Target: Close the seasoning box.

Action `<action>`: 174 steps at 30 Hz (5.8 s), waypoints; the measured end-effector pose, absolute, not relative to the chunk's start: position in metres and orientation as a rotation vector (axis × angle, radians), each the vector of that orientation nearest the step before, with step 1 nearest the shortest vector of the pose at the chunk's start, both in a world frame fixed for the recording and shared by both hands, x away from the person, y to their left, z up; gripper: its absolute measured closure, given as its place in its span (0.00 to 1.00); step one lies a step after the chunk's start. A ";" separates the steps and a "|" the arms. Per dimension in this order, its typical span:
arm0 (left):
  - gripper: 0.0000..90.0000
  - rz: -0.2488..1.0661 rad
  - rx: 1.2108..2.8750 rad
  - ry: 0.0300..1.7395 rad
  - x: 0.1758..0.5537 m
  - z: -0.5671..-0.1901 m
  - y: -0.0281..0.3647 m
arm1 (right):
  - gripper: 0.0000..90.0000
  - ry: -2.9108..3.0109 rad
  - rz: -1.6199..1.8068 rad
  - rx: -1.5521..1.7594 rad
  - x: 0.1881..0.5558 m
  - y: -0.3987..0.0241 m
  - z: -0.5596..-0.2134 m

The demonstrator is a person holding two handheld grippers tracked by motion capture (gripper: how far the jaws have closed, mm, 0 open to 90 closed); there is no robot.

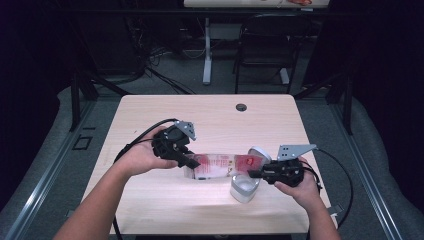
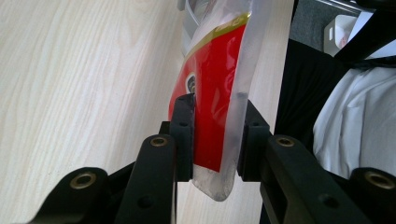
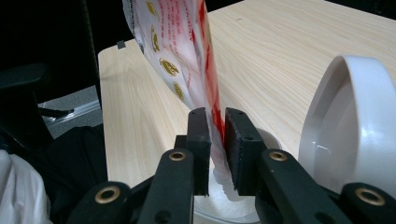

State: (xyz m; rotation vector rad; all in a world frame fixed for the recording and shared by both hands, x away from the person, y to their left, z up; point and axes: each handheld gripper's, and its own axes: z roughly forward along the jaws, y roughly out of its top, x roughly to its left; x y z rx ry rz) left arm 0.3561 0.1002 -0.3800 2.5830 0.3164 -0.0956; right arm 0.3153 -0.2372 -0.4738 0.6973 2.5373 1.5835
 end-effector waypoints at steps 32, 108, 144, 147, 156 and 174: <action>0.81 -0.141 2.544 0.371 0.359 -0.401 0.110 | 0.72 2.585 1.521 0.667 0.317 -0.233 -0.478; 0.78 -0.123 2.457 0.365 0.353 -0.434 0.138 | 0.79 2.617 1.401 0.582 0.313 -0.220 -0.466; 0.77 -0.088 2.306 0.415 0.340 -0.472 0.169 | 0.79 2.631 1.384 0.578 0.326 -0.192 -0.429; 0.77 -0.084 2.299 0.421 0.338 -0.475 0.173 | 0.79 2.642 1.360 0.575 0.326 -0.187 -0.427; 0.76 -0.076 2.288 0.435 0.338 -0.479 0.181 | 0.79 2.647 1.325 0.556 0.327 -0.174 -0.416; 0.71 -0.018 2.309 0.487 0.335 -0.487 0.184 | 0.79 2.629 1.262 0.541 0.328 -0.151 -0.400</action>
